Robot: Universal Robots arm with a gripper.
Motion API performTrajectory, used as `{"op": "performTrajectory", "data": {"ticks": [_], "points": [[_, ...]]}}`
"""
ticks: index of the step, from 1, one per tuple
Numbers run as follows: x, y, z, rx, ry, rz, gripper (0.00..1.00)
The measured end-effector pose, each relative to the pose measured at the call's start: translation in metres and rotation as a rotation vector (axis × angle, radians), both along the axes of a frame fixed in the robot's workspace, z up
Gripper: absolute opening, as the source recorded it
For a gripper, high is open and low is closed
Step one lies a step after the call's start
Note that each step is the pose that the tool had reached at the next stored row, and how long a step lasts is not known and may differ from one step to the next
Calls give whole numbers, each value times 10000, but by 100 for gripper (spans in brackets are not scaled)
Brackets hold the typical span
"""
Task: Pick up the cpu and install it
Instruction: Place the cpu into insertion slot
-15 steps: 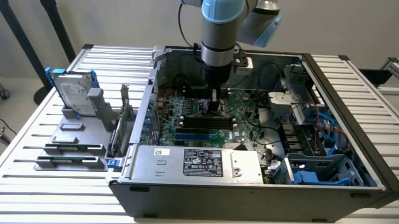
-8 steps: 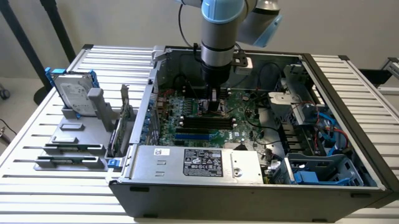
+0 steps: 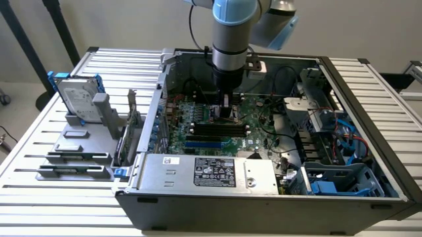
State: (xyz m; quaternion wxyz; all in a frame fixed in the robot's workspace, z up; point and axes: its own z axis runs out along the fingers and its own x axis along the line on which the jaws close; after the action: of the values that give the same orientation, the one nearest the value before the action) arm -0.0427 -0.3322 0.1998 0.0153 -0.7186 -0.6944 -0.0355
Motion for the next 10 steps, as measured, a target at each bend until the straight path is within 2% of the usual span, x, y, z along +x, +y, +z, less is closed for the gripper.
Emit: {"op": "performTrajectory", "data": {"ticks": [10], "points": [[-2, 16, -25, -82, 2, 1, 55]]}}
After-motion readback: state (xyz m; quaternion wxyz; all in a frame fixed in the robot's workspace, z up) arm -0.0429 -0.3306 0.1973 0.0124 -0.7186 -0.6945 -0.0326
